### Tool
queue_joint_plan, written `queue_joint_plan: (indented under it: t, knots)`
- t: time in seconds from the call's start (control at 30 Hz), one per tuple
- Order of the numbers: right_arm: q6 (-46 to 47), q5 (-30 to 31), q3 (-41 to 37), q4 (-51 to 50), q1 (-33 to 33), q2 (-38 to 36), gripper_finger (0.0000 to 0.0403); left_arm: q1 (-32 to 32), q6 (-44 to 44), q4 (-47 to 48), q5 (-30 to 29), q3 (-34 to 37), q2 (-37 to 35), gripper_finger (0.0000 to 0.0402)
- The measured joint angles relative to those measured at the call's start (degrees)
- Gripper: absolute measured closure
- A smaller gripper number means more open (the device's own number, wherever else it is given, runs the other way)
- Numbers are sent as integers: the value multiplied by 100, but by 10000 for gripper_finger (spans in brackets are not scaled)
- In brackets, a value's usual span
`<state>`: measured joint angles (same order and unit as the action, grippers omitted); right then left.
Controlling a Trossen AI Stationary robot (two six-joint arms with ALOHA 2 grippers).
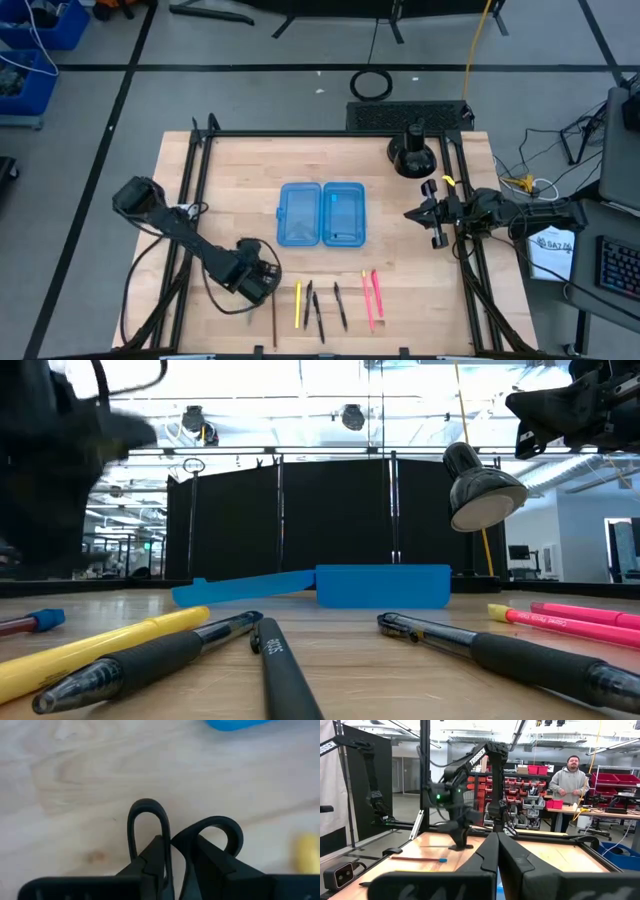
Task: Pick & place school supplies into a supply box
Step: Put the scissors into the supply box
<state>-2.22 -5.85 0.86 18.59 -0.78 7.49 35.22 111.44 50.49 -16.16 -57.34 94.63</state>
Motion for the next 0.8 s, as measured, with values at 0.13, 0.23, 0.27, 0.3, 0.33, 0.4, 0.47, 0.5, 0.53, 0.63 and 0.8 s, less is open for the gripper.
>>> queue_joint_plan:
  t: [0.13, 0.23, 0.27, 0.3, 0.33, 0.4, 0.47, 0.5, 0.53, 0.63, 0.8]
  knots:
    - [0, 0, 0, -2, -1, 0, 403, -10, -100, 29, -319, -9, -480, 320]
    - [-4, 0, -2, -9, -2, 11, 403, -37, -286, -222, -591, -11, -862, 320]
    - [-4, 0, 0, -7, -1, 11, 403, -63, -417, -357, -670, -11, -972, 320]
    - [-7, 0, -1, -2, -1, 13, 403, -110, -561, -530, -747, -13, -1085, 320]
    - [-7, 0, 0, -2, 0, 15, 403, -164, -745, -732, -832, -13, -1183, 320]
    - [-2, 0, -2, -2, -2, 15, 403, -284, -1266, -1230, -990, -18, -1343, 320]
    - [-2, 0, 0, -2, -1, 17, 403, -474, -1968, -1886, -1096, -22, -1406, 320]
    - [-2, 0, 0, -3, 0, 17, 403, -590, -2382, -2252, -1097, -22, -1410, 320]
    - [-2, 0, 0, -2, 0, 17, 403, -723, -2838, -2630, -1084, -23, -1408, 320]
    - [-2, 0, -1, -2, 0, 17, 403, -1216, -3813, -3714, -979, -32, -1377, 320]
    - [-6, 0, 0, 0, 0, 17, 403, -2171, -4240, -4438, -882, -31, -1305, 320]
